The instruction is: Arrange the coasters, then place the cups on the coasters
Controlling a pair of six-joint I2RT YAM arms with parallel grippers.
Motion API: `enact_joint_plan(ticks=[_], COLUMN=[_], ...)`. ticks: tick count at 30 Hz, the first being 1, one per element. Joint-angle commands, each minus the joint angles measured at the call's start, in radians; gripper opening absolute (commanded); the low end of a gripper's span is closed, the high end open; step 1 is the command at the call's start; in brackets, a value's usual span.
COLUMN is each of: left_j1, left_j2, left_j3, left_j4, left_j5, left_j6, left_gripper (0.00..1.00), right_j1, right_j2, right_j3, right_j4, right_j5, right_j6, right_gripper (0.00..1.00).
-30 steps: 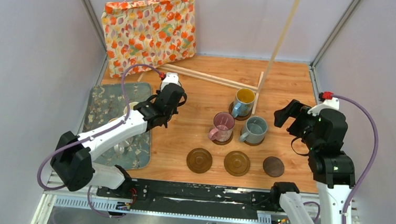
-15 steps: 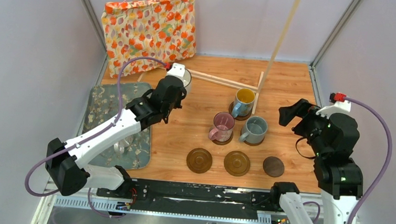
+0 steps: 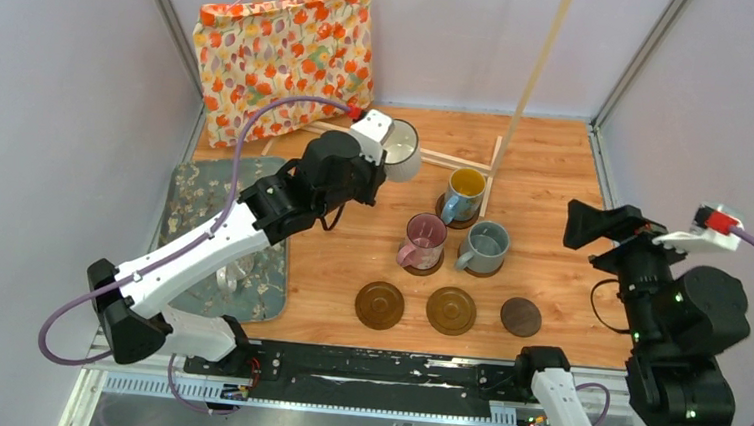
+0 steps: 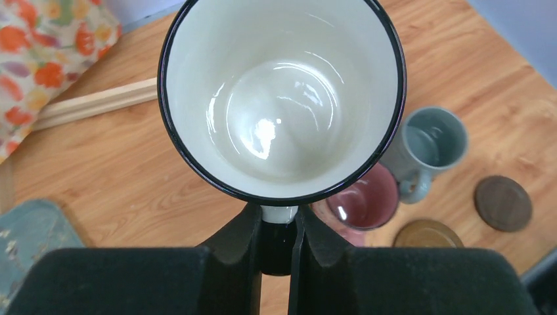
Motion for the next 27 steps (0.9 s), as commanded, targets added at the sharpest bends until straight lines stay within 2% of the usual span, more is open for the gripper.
enact_joint_plan(ticks=[1, 12, 27], left_j1=[-0.057, -0.255, -0.439], left_j2=[0.027, 0.196, 0.529], left_j3=[0.092, 0.206, 0.376], left_j4=[0.074, 0.121, 0.146], left_j5=[0.14, 0.282, 0.351], left_j6=[0.048, 0.086, 0.139], left_gripper=[0.0, 0.0, 0.0], right_j1=[0.016, 0.016, 0.016], right_j2=[-0.048, -0.093, -0.082], right_j3=[0.066, 0.182, 0.342], right_j4=[-0.02, -0.087, -0.142], right_j5=[0.069, 0.119, 0.151], right_j6=[0.035, 0.062, 0.031], right_gripper=[1.0, 1.0, 1.0])
